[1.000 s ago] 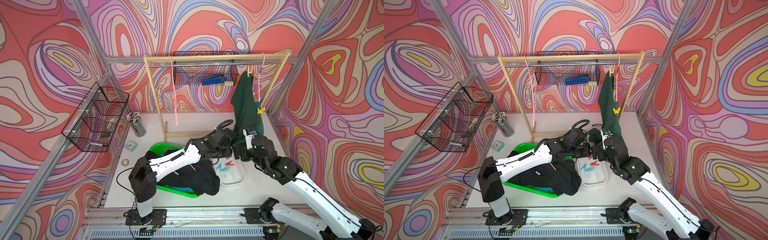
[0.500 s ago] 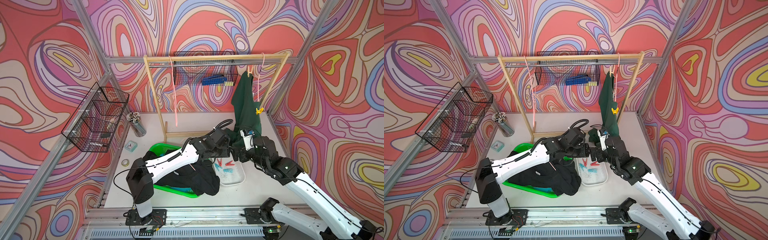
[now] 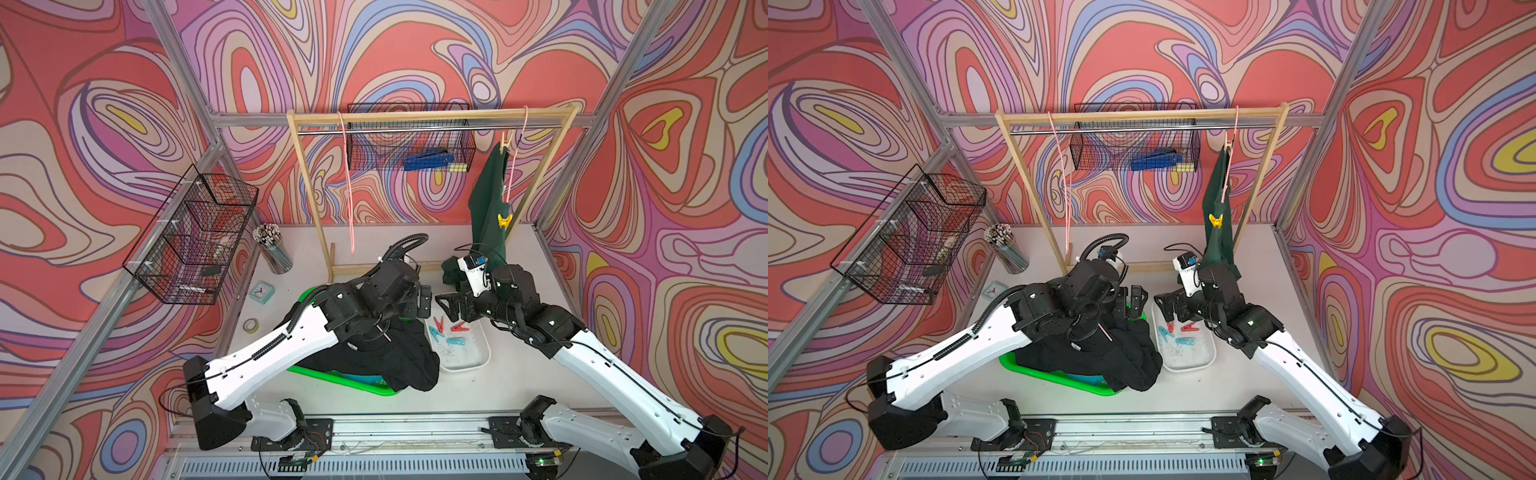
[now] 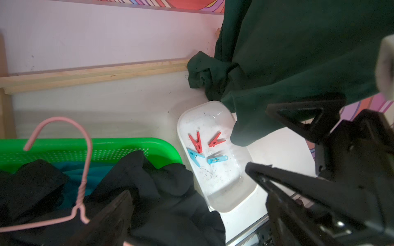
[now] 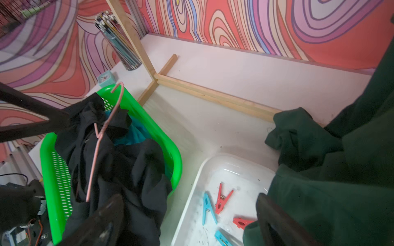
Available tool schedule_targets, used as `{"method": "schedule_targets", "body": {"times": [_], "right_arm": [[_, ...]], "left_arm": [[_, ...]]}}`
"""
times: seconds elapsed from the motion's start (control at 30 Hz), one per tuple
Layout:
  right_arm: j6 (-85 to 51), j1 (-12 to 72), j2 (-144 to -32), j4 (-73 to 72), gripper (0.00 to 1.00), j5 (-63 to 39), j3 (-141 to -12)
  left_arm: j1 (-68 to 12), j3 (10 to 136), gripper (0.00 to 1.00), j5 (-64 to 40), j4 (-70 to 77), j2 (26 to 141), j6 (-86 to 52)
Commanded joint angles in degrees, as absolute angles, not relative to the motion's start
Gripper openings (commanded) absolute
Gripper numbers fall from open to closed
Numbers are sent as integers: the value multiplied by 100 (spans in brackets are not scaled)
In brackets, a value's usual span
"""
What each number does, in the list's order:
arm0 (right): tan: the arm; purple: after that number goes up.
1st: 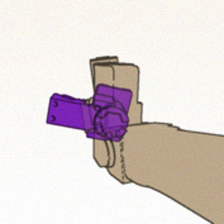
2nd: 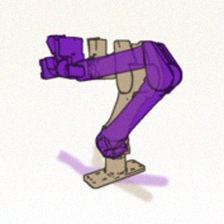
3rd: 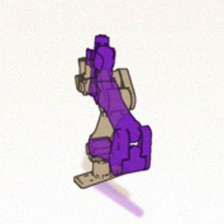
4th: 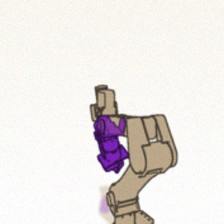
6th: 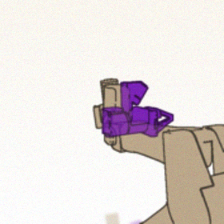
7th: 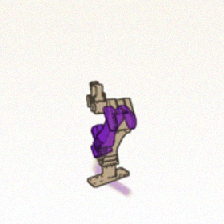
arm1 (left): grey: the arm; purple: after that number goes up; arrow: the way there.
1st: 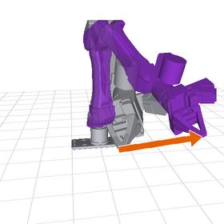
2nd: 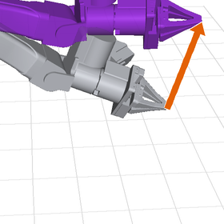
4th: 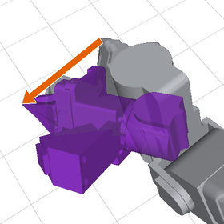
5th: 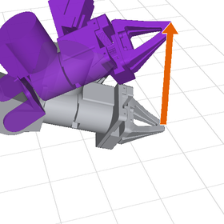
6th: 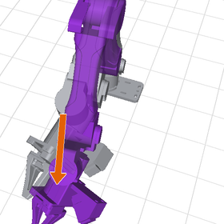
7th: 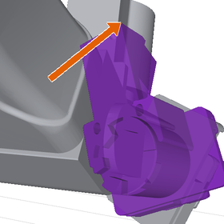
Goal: Remove the clothespins securing t-shirts to the hanger
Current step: Pick up the hanger from the basket.
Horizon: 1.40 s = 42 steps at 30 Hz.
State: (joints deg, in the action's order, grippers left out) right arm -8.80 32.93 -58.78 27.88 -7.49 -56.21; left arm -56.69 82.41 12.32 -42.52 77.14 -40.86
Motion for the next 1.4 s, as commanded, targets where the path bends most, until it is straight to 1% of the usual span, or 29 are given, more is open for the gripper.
{"method": "schedule_targets", "body": {"times": [0.0, 0.1, 0.23, 0.3, 0.47, 0.63, 0.73, 0.83, 1.03, 1.07, 1.13, 1.17, 1.23, 1.37], "right_arm": [[-1031, 3300, -6139, 2490, 98, -1210, -5870], [-1190, 3313, -6355, 2438, 98, -1436, -6009], [-1442, 3433, -6495, 2209, 98, -1547, -6038], [-1498, 3594, -6633, 2171, 98, -1528, -6102], [-1452, 4351, -7258, 2265, 98, -1067, -6545], [-1836, 4526, -7743, 2027, 98, -1222, -6661], [-2014, 4558, -7887, 1838, 95, -1293, -6638], [-2174, 4609, -8015, 1571, 93, -1435, -6610], [-2364, 4768, -8468, 1437, 85, -1524, -6848], [-2399, 4788, -8543, 1423, 84, -1550, -6878], [-2556, 4815, -8708, 1355, 83, -1573, -6950], [-2631, 4821, -8763, 1314, 82, -1598, -6971], [-2766, 4826, -8897, 1226, 79, -1651, -7026], [-2844, 4842, -9191, 1272, 75, -1718, -7289]], "left_arm": [[-5666, 7989, 100, 1357, -4544, 7389, -3779], [-5477, 7850, 100, 1187, -4752, 7144, -3583], [-4951, 7551, 100, 906, -4997, 6692, -3550], [-4700, 7299, 100, 790, -4923, 6388, -3519], [-4210, 6887, 100, 549, -4903, 5878, -3336], [-3649, 6676, 100, 342, -5207, 5724, -3153], [-3152, 6470, 100, 17, -5296, 5673, -3088], [-2562, 6217, 100, -608, -5221, 5613, -3033], [-1833, 5909, 100, -1369, -5019, 5653, -2891], [-1707, 5871, 100, -1569, -4976, 5678, -2947], [-1328, 5679, 100, -2423, -4670, 5718, -3273], [-1247, 5585, 100, -2690, -4520, 5728, -3401], [-1222, 5476, 100, -2760, -4373, 5735, -3524], [-1187, 5416, 100, -2568, -4333, 5730, -3384]]}}
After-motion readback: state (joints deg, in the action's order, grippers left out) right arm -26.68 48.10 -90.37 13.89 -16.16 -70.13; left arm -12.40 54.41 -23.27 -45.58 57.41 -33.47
